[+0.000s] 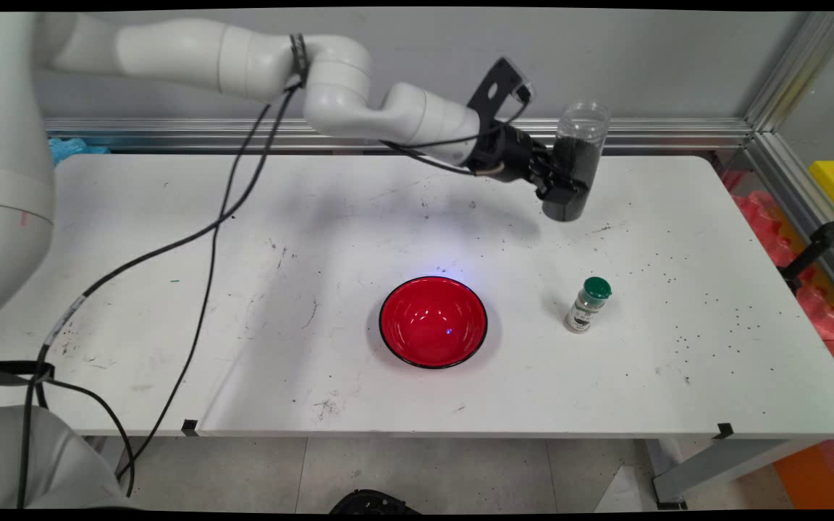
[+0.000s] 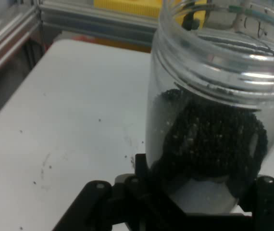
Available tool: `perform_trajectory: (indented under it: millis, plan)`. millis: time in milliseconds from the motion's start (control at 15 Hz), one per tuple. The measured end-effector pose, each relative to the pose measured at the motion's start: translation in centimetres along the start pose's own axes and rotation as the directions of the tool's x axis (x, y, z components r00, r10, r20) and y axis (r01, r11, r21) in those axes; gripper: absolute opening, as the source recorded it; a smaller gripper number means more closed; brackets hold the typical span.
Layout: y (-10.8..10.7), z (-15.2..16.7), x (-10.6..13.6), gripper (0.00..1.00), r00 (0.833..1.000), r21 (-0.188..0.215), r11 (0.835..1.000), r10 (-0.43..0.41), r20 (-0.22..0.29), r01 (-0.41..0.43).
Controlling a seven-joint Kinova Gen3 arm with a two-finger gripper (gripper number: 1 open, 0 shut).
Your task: Pour the black seasoning powder in the red bowl
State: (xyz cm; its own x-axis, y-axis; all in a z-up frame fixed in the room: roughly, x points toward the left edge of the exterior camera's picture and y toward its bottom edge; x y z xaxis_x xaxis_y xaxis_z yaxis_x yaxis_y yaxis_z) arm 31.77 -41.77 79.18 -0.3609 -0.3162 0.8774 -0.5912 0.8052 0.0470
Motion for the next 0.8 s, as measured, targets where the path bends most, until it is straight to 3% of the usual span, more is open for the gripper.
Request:
perform_trajectory:
  millis: [200, 333, 533, 667, 800]
  plan:
    - [0.2, -2.0, 1.5, 0.00, 1.000, -0.008, 1.000, 0.019, -0.023, -0.019]
    - [0.2, -3.6, 1.7, 0.00, 0.998, 0.014, 0.998, 0.058, 0.000, -0.058]
    - [-1.2, -6.5, 0.5, 0.00, 0.983, 0.096, 0.984, 0.135, 0.128, -0.147]
    - [-2.4, -8.1, -0.2, 0.00, 0.973, 0.127, 0.978, 0.142, 0.181, -0.166]
    - [-3.7, -9.5, -0.8, 0.00, 0.970, 0.139, 0.977, 0.131, 0.204, -0.161]
